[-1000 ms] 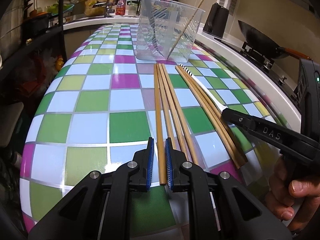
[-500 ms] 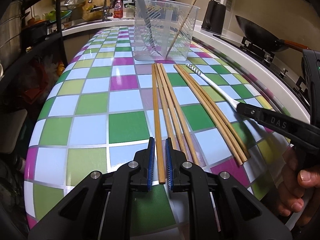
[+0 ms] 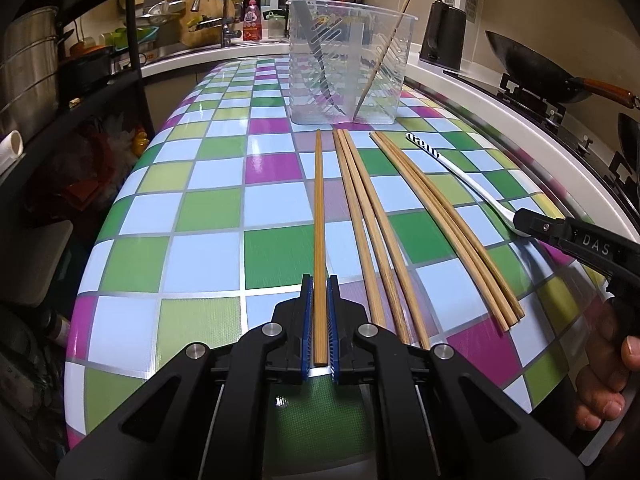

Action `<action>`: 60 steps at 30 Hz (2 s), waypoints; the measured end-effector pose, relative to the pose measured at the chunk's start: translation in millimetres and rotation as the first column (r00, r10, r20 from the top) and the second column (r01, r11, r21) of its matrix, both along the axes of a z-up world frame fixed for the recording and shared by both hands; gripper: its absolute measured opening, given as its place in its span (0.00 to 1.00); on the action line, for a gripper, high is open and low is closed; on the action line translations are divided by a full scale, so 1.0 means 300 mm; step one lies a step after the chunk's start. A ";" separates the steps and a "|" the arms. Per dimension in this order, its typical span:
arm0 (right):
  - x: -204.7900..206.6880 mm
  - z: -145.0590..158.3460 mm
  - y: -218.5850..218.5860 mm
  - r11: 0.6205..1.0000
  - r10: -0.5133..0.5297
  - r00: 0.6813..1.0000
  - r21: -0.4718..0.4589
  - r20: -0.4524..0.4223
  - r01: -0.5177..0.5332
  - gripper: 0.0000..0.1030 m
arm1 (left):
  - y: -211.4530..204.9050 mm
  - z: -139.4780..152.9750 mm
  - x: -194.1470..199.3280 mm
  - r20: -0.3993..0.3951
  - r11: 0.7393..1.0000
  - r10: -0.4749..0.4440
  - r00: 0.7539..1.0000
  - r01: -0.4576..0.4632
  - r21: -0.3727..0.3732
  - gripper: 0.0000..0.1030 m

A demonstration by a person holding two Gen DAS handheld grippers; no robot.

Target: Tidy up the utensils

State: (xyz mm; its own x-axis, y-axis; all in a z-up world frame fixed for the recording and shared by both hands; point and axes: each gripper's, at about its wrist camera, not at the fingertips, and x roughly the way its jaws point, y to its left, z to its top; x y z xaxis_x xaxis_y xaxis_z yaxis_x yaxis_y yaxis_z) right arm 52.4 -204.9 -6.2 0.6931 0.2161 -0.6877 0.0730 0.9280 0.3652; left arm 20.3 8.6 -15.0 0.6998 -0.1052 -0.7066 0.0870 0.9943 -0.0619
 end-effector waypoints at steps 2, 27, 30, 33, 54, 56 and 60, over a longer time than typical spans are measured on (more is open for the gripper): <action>0.003 -0.003 0.000 1.000 -0.011 1.000 0.006 0.001 0.011 0.23 | 0.001 0.000 -0.001 0.001 1.000 0.000 1.000 0.000 -0.001 0.07; -0.080 -0.008 0.083 0.963 0.008 0.990 -0.267 0.138 0.029 0.20 | -0.022 -0.007 -0.041 0.054 0.999 0.012 0.998 -0.014 0.043 0.07; -0.090 -0.007 0.109 0.948 0.033 0.987 -0.318 0.157 0.019 0.20 | -0.023 -0.007 -0.041 0.054 0.999 0.011 0.998 -0.014 0.045 0.07; -0.089 -0.016 0.116 0.949 0.039 0.989 -0.317 0.145 0.009 0.19 | -0.026 -0.008 -0.043 0.053 0.999 0.009 0.999 -0.012 0.044 0.07; -0.058 -0.020 -0.013 0.999 -0.045 0.996 0.010 0.071 0.044 0.23 | -0.036 -0.013 -0.067 0.077 0.998 0.012 0.997 -0.017 0.062 0.07; -0.052 -0.020 -0.023 0.998 -0.057 0.996 0.039 0.064 0.055 0.23 | -0.036 -0.013 -0.067 0.077 0.998 0.012 0.997 -0.017 0.062 0.07; -0.041 -0.023 -0.044 0.992 -0.073 0.996 0.102 0.045 0.068 0.23 | -0.035 -0.011 -0.067 0.077 0.998 0.010 0.997 -0.015 0.063 0.07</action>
